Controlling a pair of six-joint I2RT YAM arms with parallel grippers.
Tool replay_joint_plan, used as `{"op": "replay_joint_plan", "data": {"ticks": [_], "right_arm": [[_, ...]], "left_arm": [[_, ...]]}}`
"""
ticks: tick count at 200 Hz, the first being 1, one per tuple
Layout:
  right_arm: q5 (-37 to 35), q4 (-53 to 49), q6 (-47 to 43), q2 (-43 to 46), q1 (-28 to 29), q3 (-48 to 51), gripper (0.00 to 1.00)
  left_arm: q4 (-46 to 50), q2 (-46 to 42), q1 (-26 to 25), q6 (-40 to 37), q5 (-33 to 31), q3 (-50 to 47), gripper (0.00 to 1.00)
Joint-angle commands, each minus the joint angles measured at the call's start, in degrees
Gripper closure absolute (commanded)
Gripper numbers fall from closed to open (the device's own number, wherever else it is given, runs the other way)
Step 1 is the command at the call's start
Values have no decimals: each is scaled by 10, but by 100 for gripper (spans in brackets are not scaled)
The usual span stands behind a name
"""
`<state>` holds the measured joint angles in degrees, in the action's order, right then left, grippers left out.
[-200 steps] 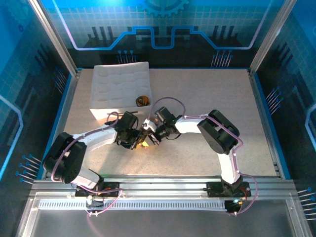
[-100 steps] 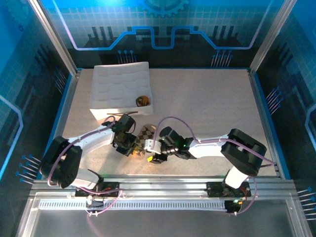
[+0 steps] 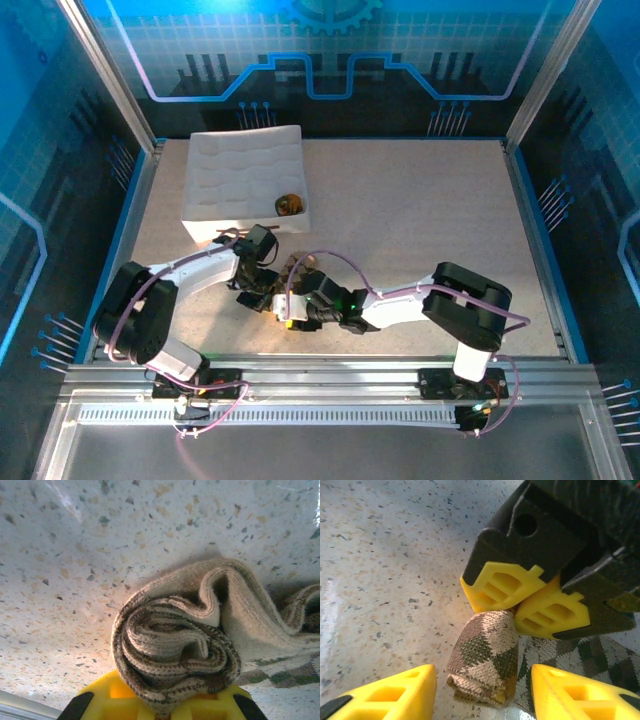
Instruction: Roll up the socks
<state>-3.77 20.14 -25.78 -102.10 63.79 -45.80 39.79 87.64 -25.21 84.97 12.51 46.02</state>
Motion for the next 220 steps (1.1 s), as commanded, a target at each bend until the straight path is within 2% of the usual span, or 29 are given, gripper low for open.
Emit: {"op": "replay_joint_plan", "data": {"ticks": [1,13,61,67,82,96,107,117,131,168,199,220], "right_arm": [[-25,2,9,-21,5,-22,54],[-26,-2,15,-27,3,-28,60],[-7,-33,58,-38,-10,-31,98],[3,-34,68,-37,-16,-28,100],[35,-44,96,-36,-34,-21,100],[83,-66,125,-39,-55,-14,100],[126,-73,147,-43,-71,-9,100],[161,-82,164,-48,-84,-6,100],[198,-98,189,-60,-102,-5,100],[262,-130,240,-87,-138,-11,100],[298,-153,264,-114,-156,-26,100],[311,-171,275,-132,-162,-40,100]], "left_arm": [[44,37,-1,-12,-11,-26,100],[43,37,-1,-13,-10,-27,100],[37,17,0,-16,-12,-26,100],[38,12,0,-18,-12,-25,100],[39,-14,0,-20,-15,-22,84],[43,-52,1,-14,-29,-25,59],[31,-88,1,-5,-37,-33,44],[20,-121,2,1,-43,-43,36],[9,-160,2,2,-56,-55,29],[-64,-203,0,-9,-41,-93,31],[-135,-188,-12,-6,-37,-106,35],[-145,-150,-19,-15,-38,-96,39]]}}
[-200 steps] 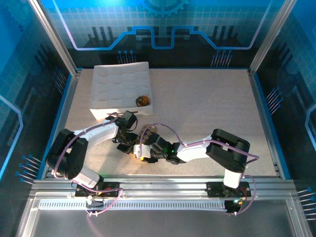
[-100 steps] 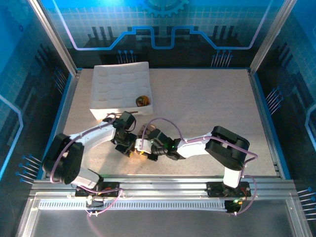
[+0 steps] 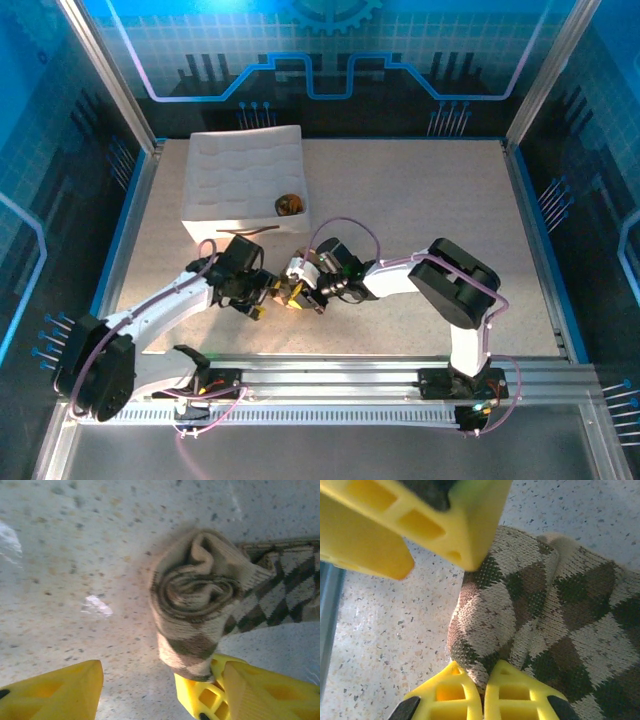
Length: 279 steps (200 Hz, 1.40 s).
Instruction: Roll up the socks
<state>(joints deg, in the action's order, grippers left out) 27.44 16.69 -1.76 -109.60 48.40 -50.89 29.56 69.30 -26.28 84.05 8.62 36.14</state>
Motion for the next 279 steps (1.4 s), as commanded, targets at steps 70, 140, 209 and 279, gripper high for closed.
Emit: {"op": "replay_joint_plan", "data": {"ticks": [70,140,209,279], "right_arm": [[11,-139,32,-52,-18,-6,89],[-289,75,-168,176,78,139,44],[-340,77,-208,115,145,80,45],[-411,12,-199,30,152,11,62]], "left_arm": [[20,169,-15,-23,-19,18,74],[137,210,-19,-7,-6,77,88],[148,264,-19,-18,22,125,89],[144,276,-18,-22,36,137,89]]}}
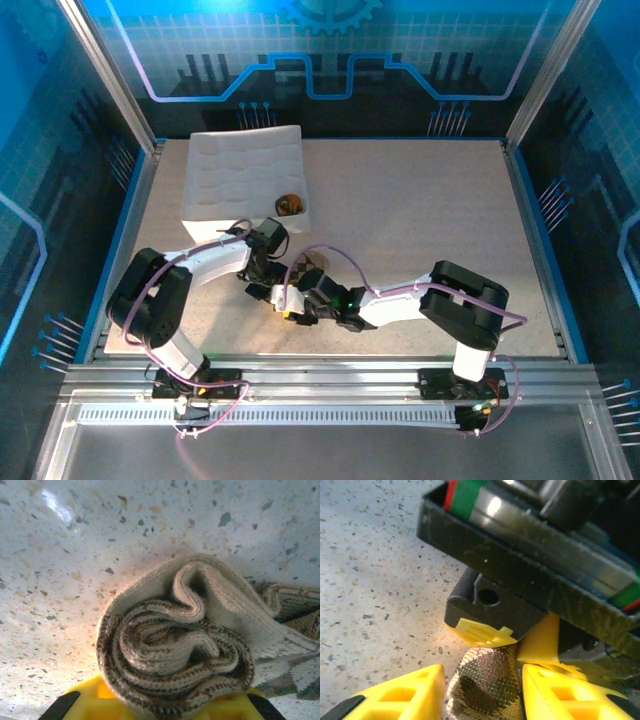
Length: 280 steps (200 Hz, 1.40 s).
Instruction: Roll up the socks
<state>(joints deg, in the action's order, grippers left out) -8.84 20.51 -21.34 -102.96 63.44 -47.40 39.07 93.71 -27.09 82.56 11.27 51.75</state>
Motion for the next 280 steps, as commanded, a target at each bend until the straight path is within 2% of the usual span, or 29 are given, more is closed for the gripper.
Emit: {"op": "replay_joint_plan", "data": {"ticks": [1,27,50,66,88,111,133,161,197,217,280], "right_arm": [[-49,-26,-3,-37,2,-24,62],[-64,-38,6,-49,-4,-22,73],[-57,-43,15,-51,-9,-22,91],[-51,-47,26,-47,-14,-21,100],[-11,-72,56,-40,-28,-15,100],[77,-94,102,-41,-57,-5,100],[181,-107,158,-56,-97,4,100],[251,-95,213,-72,-138,22,100],[334,-105,267,-107,-189,16,100],[344,-141,264,-121,-196,-7,100],[355,-176,250,-132,-196,-58,100]], "left_arm": [[48,32,-10,-7,10,-19,89],[45,31,-9,-9,16,-19,89],[41,27,-8,-8,21,-19,88],[39,16,-8,-7,22,-20,82],[41,-23,-3,-2,12,-23,60],[33,-83,4,5,-2,-34,33],[28,-133,12,-7,-17,-42,18],[3,-189,18,-39,-45,-64,17],[-95,-216,18,-67,-42,-112,26],[-129,-204,18,-74,-40,-120,30],[-170,-129,-6,-86,-55,-91,31]]}}
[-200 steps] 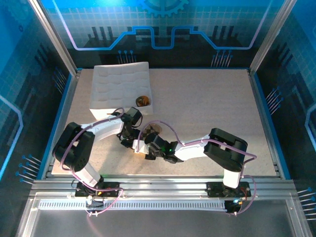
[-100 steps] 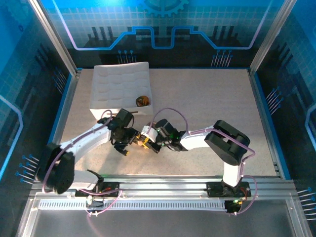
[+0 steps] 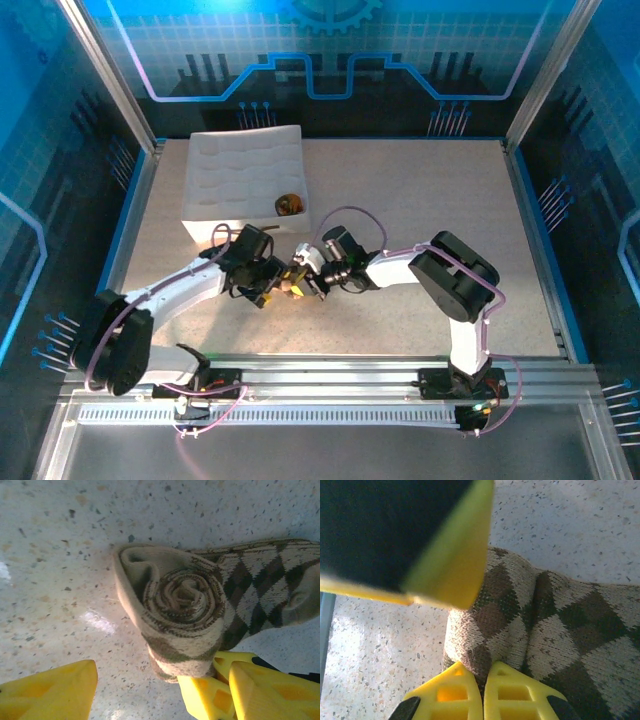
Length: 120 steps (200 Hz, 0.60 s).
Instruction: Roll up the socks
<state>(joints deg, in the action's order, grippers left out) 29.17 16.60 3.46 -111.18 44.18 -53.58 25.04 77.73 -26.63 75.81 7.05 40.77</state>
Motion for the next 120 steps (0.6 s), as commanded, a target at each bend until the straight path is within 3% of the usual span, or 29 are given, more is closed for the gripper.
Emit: {"op": "replay_joint_plan", "data": {"ticks": [1,28,50,61,92,120], "right_arm": [[-25,-138,1,-50,-3,3,100],[-24,-148,-4,-59,-4,-6,100],[-27,-148,-21,-56,-1,-11,100],[-28,-135,-34,-41,3,-4,100],[-80,-60,-106,46,32,52,73],[-205,72,-197,143,77,145,51]], "left_arm": [[-30,32,-11,-18,-13,20,31],[-17,78,-19,-7,-24,23,41],[40,115,-20,16,-44,30,66],[67,139,-21,24,-42,34,72],[143,166,-28,46,-38,26,91],[160,128,-24,85,-23,-17,95]]}}
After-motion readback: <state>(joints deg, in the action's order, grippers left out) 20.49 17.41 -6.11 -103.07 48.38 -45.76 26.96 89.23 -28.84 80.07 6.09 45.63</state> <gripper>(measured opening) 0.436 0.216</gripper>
